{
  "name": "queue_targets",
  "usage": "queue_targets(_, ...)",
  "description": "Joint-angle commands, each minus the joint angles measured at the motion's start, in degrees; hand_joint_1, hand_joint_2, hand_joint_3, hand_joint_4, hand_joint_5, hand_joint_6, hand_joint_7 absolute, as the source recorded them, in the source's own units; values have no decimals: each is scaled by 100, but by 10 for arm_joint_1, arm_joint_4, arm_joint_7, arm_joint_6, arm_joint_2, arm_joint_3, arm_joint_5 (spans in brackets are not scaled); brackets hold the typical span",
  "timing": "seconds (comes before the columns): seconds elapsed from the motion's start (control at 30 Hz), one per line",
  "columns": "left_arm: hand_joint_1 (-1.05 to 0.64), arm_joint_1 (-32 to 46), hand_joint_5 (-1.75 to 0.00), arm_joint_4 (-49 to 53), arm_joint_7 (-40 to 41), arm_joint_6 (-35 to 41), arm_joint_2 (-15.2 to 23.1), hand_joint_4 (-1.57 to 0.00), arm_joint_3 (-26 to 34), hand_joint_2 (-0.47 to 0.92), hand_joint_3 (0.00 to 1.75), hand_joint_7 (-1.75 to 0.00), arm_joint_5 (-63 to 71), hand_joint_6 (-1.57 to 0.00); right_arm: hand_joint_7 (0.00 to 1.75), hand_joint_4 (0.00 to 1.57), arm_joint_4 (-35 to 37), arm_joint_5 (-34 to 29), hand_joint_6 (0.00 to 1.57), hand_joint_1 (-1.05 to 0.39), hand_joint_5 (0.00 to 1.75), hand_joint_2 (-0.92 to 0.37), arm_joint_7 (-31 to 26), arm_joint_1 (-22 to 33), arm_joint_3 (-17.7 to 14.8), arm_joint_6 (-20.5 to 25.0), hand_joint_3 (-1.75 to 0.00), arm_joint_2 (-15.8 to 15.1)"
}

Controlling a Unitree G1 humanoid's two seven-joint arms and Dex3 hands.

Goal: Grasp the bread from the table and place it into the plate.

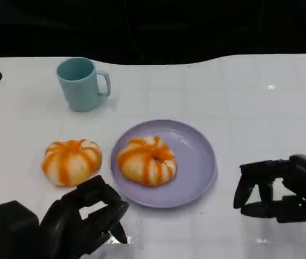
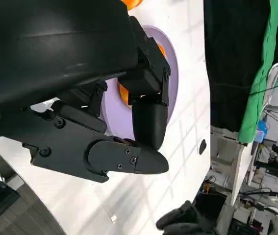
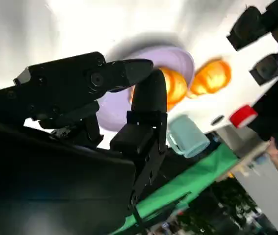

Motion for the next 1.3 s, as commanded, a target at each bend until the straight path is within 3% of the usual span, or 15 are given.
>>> queue_targets(0.03,-57,2,-175,-4,-3,-1,6,-74,5,92,24,-152,-4,-66,157,74,-73,7,63,-37,174,-92,19,47,-11,67,-9,-14)
queue_targets(0.17,-57,3,-175,-4,-6,-4,9,-74,5,92,25,-151,-4,-67,166,74,-81,4,57,-34,175,-92,12,68,-8,97,-9,1)
queue_targets(0.33,-57,5,-175,-7,-5,-2,10,-74,5,92,26,-150,-5,-68,173,73,-46,4,52,-32,175,-92,3,65,-4,94,-11,18)
queue_targets(0.6,-57,3,-175,-3,-8,-4,12,-75,8,92,26,-149,-7,-68,175,75,16,8,52,-31,175,-92,-8,49,-1,66,-13,38)
queue_targets(1.3,-55,-3,-175,9,-8,-2,18,-73,16,92,27,-152,-5,-67,175,75,62,6,53,-32,175,-92,-23,32,-4,29,-13,58)
